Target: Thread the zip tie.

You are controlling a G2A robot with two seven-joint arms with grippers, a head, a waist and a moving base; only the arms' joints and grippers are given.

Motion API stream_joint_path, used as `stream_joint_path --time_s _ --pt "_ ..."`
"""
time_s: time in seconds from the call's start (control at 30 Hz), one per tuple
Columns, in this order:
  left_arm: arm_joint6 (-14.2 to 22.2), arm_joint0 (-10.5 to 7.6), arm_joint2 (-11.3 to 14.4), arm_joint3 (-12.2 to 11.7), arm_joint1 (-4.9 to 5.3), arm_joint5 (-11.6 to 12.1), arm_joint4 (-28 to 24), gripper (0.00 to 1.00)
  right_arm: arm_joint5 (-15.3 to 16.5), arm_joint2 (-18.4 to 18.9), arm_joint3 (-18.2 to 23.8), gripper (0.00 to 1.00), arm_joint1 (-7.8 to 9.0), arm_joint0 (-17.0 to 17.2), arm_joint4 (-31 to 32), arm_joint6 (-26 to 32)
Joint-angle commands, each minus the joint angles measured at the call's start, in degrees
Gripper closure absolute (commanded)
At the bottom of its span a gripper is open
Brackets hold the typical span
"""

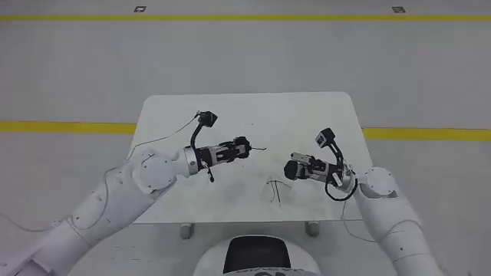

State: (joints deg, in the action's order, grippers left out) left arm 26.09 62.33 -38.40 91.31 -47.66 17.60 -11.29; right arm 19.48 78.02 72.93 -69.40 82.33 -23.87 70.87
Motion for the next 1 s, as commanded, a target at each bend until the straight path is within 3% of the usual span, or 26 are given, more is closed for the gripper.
stream_joint_path --time_s 0.0,0.13,0.33,0.43,0.63,0.7,0.9,0.97 --pt "4.87 0.25 -0.18 -1.04 -0.22 -0.42 -9.45 1.0 0.0 0.34 -0.39 0.0 -0.14 -0.44 -1.0 1.5" --pt "10.05 1.04 -0.73 -2.64 -0.54 1.59 -18.29 1.0 0.0 1.11 -0.7 0.0 -0.73 -0.8 -2.0 3.93" --pt "16.05 2.06 -1.33 -4.06 -1.25 1.88 -28.5 1.0 0.0 1.73 -0.8 0.0 -2.39 -1.17 -1.69 5.91" --pt "15.2 1.3 -1.6 -3.95 -1.59 1.88 -24.07 1.0 0.0 2.34 -0.88 0.0 -3.01 -1.15 -2.01 6.37" --pt "15.2 1.3 -1.6 -3.95 -1.59 1.88 -24.07 1.0 0.0 2.34 -0.88 0.0 -3.01 -1.15 -2.01 6.37" --pt "14.5 1.87 -1.39 -3.7 -1.73 1.18 -25.0 1.0 -0.46 1.8 -0.44 0.0 -3.01 -0.95 -1.54 5.56" --pt "19.07 3.32 -0.96 -4.94 -2.66 -3.01 -37.06 1.0 0.0 0.54 0.33 0.0 -3.15 -1.03 -3.15 6.82" --pt "20.24 3.24 -1.11 -5.8 -2.91 -3.21 -38.8 1.0 0.0 0.55 0.58 0.0 -3.29 -1.14 -3.8 7.69"
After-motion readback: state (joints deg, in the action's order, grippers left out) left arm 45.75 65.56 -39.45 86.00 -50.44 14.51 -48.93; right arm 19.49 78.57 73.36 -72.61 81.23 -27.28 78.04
